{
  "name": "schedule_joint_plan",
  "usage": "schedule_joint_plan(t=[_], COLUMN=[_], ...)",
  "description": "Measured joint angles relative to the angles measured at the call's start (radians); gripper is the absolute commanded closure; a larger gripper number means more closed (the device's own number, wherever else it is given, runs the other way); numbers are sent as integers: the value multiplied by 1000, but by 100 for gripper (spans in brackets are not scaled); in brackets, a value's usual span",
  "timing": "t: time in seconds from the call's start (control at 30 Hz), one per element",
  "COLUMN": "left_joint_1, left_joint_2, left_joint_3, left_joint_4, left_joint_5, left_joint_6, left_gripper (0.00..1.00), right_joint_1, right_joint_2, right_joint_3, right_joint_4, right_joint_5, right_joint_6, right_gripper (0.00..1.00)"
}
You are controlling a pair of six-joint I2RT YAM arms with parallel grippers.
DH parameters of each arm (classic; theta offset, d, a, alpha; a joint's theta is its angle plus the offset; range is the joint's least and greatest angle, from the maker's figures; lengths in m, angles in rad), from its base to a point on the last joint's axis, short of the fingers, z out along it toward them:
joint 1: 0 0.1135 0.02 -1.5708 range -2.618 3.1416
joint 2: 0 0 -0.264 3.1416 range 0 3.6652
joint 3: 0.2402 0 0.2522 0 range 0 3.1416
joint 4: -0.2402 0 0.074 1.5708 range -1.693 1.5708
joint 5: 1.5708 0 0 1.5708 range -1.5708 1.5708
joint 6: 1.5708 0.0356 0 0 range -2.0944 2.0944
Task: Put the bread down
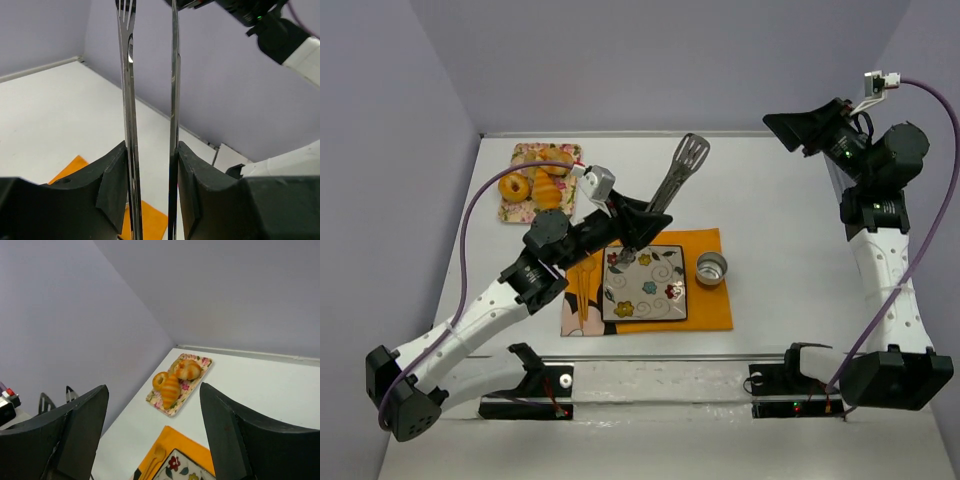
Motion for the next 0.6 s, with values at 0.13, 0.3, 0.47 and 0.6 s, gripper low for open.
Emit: schedule_joint_plan(t=[0.13, 0.3, 0.47, 0.6], left_joint_1=[0, 29, 137, 250], left_joint_2=[-17, 63, 164, 220], left_joint_3=[27, 193, 297, 308], left_joint_4=[-156, -512, -775, -888], left_joint_5=[-166, -563, -745, -771], left_joint_6=[16, -35, -109, -136], left_gripper=[47, 39, 40, 37], right_joint_1=[-27, -26, -26, -26], right_joint_2=[3, -69, -169, -219], right_joint_3=[15, -74, -185, -244], right_joint_4=[-13, -99, -224, -303], right_joint_5=[-27, -6, 77, 164], right_joint_6=[-13, -74, -166, -225], right_gripper=[21, 20, 16, 14])
